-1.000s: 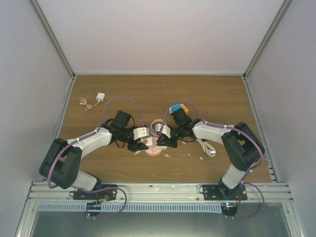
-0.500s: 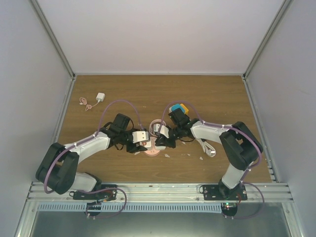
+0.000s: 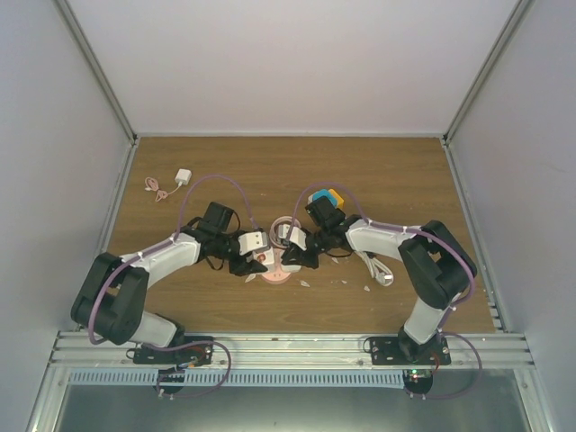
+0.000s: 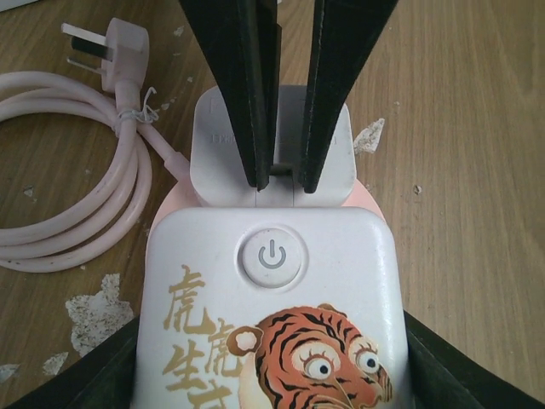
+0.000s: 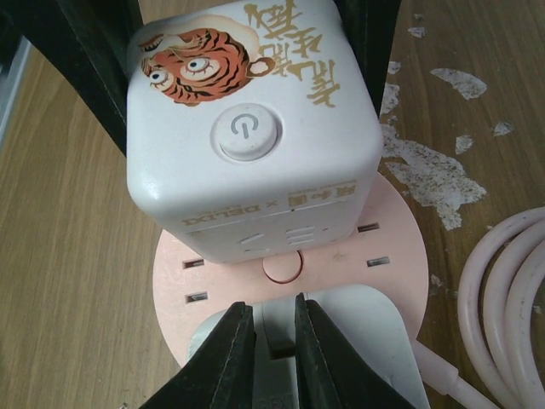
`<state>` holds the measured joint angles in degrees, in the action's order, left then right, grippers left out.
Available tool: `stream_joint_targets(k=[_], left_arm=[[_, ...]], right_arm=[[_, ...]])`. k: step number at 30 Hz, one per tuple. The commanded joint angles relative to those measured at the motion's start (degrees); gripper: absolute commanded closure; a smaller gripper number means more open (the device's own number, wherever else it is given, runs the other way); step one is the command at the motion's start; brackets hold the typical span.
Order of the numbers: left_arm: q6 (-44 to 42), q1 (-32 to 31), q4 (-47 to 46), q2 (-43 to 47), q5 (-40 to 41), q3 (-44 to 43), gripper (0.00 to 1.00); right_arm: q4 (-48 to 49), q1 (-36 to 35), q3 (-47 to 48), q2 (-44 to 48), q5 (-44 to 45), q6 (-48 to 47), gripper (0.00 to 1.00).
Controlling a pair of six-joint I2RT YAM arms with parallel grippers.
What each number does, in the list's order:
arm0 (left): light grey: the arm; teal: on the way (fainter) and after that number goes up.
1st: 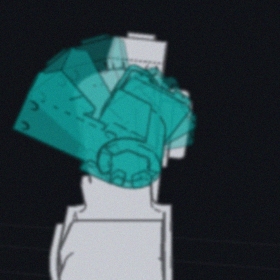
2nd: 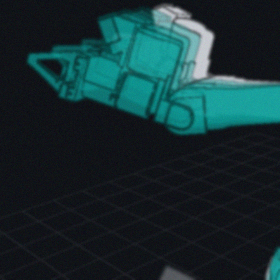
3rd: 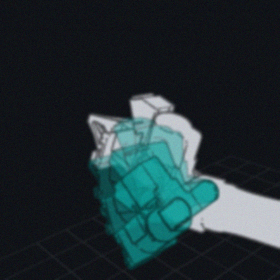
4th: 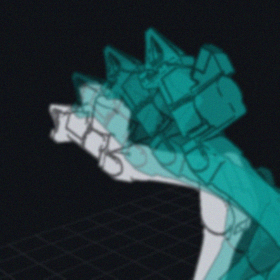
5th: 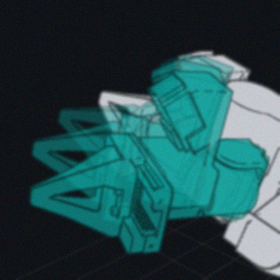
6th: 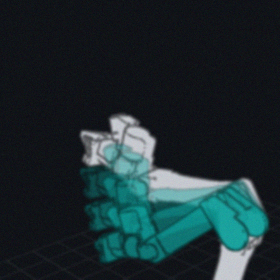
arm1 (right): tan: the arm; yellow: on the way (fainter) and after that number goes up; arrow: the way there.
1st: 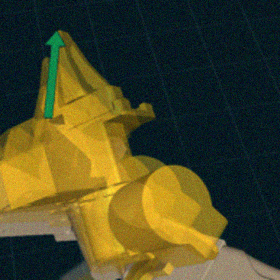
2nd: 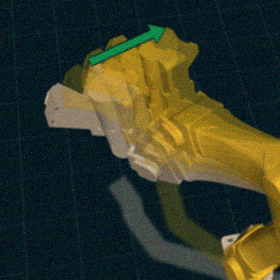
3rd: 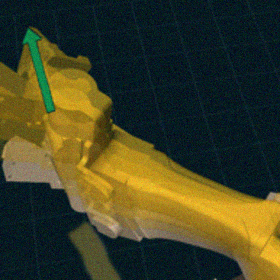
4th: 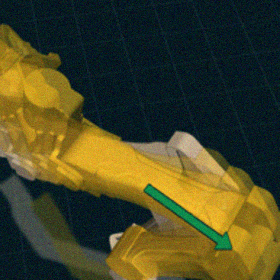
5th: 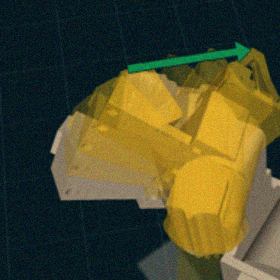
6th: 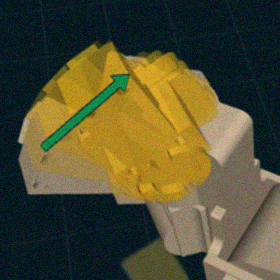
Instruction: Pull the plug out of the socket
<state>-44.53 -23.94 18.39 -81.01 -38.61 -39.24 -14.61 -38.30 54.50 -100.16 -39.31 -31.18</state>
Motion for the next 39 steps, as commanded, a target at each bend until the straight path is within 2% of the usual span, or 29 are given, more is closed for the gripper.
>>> stream_joint_targets(k=[1,4,9,12,16,25,30,32,39], left_arm=[[2.48,1.36,-3.12,-1.20,-11.04,-4.63,0.75],[-0.08,1.87,-2.93,0.29,-11.68,-3.82,0.76],[-6.83,1.20,-7.65,6.99,-9.53,1.14,0.75],[-9.52,1.14,-9.63,7.17,-8.58,1.41,0.75],[-9.05,0.53,-11.48,7.52,-7.24,1.83,0.76],[-2.17,2.26,-0.60,2.72,-15.04,-5.08,0.76],[-0.61,2.56,0.92,2.28,-13.67,-6.55,0.76],[-2.94,2.55,2.42,2.17,-13.87,-6.90,0.76],[-11.86,1.97,-1.73,8.43,-10.58,-1.34,0.76]], right_arm=[[-3.32,-1.77,-1.76,-4.93,8.98,0.68,0.83],[-3.32,-1.78,-1.62,-5.04,9.12,0.75,0.83],[-3.44,-1.77,-1.66,-5.20,9.34,0.73,0.84],[-3.85,-1.74,-1.46,-5.43,9.07,0.59,0.84],[-4.21,-1.77,-1.27,-5.79,9.07,0.59,0.84],[-3.91,-1.83,-0.92,-6.19,9.78,0.92,0.84],[-3.88,-1.84,-0.90,-6.27,9.87,0.90,0.84],[-3.93,-1.81,-0.93,-6.27,9.86,0.90,0.84],[-3.97,-1.86,-0.79,-6.51,9.91,1.07,0.84]])
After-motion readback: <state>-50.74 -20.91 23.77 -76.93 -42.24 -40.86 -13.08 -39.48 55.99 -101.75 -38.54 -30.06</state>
